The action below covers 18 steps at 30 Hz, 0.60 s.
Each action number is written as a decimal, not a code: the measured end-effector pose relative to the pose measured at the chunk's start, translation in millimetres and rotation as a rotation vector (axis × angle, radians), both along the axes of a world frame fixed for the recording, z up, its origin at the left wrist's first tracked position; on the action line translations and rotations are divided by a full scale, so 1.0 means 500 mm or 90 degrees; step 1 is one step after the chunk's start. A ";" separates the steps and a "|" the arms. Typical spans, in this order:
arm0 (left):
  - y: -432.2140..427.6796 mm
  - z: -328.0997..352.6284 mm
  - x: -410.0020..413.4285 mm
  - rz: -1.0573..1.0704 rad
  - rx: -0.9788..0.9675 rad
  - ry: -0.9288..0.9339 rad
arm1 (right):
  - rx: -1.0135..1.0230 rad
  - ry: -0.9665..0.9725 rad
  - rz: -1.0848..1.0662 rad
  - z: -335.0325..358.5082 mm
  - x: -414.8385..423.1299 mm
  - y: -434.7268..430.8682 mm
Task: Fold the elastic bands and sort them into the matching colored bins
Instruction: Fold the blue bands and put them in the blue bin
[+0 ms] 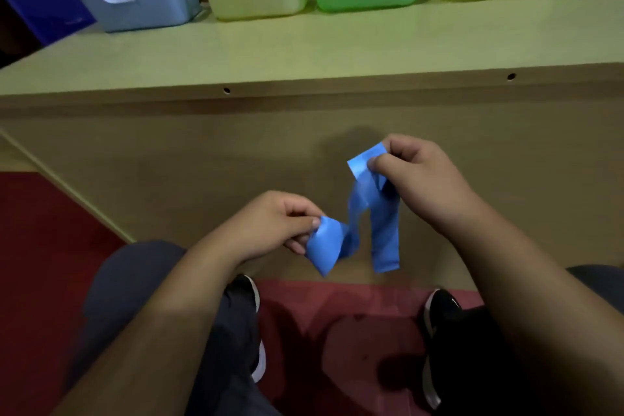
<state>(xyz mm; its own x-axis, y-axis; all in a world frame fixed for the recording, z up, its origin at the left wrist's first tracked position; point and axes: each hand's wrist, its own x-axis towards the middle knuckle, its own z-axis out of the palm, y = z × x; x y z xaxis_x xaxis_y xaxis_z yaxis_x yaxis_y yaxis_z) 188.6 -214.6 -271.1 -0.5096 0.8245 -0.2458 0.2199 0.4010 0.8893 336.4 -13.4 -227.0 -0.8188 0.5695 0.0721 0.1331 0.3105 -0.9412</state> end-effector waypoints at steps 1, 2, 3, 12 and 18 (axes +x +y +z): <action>0.001 -0.007 0.004 0.009 0.010 -0.015 | -0.008 -0.022 0.000 -0.007 -0.001 -0.004; 0.003 -0.012 0.008 0.025 0.026 -0.028 | -0.019 -0.041 -0.002 -0.014 -0.001 -0.008; 0.006 -0.015 0.011 0.048 0.044 -0.041 | -0.033 -0.058 -0.003 -0.019 -0.002 -0.010; 0.036 0.005 0.002 0.266 0.201 -0.136 | -0.191 -0.091 0.074 -0.055 -0.011 -0.026; 0.059 0.009 0.005 0.288 0.225 -0.177 | -0.150 -0.045 0.079 -0.069 -0.026 -0.031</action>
